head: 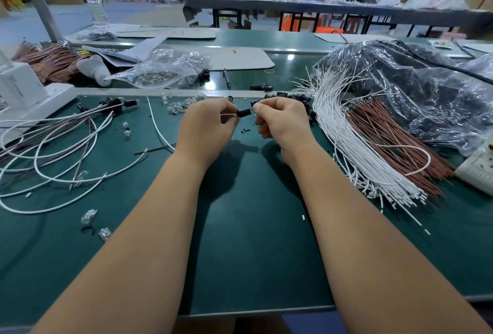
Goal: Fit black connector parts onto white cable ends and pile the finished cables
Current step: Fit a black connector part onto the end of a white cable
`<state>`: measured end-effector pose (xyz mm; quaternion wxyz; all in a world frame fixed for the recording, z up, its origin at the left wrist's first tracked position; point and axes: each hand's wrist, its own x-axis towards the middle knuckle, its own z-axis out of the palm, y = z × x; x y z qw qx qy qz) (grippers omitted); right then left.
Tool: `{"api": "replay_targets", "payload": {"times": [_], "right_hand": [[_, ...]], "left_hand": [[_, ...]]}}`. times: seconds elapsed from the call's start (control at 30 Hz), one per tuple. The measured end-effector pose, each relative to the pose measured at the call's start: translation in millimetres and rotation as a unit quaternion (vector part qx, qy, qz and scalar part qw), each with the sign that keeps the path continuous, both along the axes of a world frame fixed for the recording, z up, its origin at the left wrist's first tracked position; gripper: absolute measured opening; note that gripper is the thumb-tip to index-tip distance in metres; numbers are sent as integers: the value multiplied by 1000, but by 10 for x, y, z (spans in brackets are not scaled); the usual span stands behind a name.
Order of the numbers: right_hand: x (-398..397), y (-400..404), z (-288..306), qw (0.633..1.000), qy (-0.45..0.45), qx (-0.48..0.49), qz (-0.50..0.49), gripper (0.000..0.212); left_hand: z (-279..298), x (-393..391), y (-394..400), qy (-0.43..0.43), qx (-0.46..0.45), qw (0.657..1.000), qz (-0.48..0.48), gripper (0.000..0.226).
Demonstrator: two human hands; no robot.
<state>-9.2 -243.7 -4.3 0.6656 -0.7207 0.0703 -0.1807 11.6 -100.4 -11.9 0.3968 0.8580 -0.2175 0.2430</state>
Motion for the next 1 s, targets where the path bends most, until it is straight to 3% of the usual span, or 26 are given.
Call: {"api": "replay_targets", "payload": {"times": [0.17, 0.4, 0.73, 1.0], "right_hand": [[-4, -17, 3, 1000, -12, 0, 20, 11], [1, -47, -2, 1000, 0, 8, 24, 14], [-21, -23, 10, 998, -45, -47, -5, 11], [12, -53, -11, 1000, 22, -20, 9, 19]], "left_hand": [[15, -4, 0, -9, 60, 998, 10, 18], [13, 18, 33, -2, -13, 999, -40, 10], [-16, 59, 25, 21, -25, 998, -49, 7], [-50, 115, 80, 29, -26, 998, -42, 5]]}}
